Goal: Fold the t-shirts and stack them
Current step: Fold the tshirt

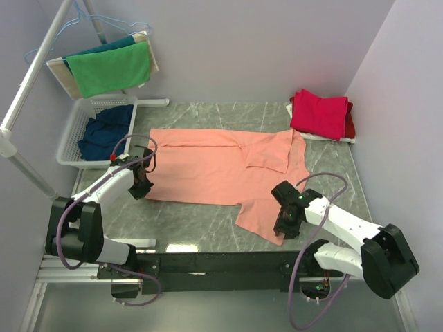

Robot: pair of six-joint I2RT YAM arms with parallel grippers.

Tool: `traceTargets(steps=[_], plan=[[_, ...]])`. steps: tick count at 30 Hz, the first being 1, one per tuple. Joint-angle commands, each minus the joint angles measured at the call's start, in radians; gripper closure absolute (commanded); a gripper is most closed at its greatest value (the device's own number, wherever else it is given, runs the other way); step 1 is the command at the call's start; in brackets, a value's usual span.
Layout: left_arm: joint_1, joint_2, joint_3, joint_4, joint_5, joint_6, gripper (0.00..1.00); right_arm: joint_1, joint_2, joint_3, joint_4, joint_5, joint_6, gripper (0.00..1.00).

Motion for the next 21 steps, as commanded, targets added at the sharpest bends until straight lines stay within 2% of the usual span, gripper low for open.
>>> traceTargets(steps=[1,5,8,21], plan=[[0.006,-0.007,0.028,-0.004,-0.006,0.022,0.99,0.051,-0.046,0.02,-0.093,0.104,0.089,0.6],[0.006,0.003,0.022,0.007,0.002,0.026,0.99,0.092,-0.038,0.079,-0.141,0.162,0.116,0.6],[0.006,0.007,0.027,0.009,0.0,0.027,0.99,0.103,-0.014,0.071,-0.133,0.147,0.123,0.6],[0.006,-0.004,0.054,-0.014,0.008,0.042,0.99,0.132,0.066,-0.041,0.038,0.03,0.149,0.57]])
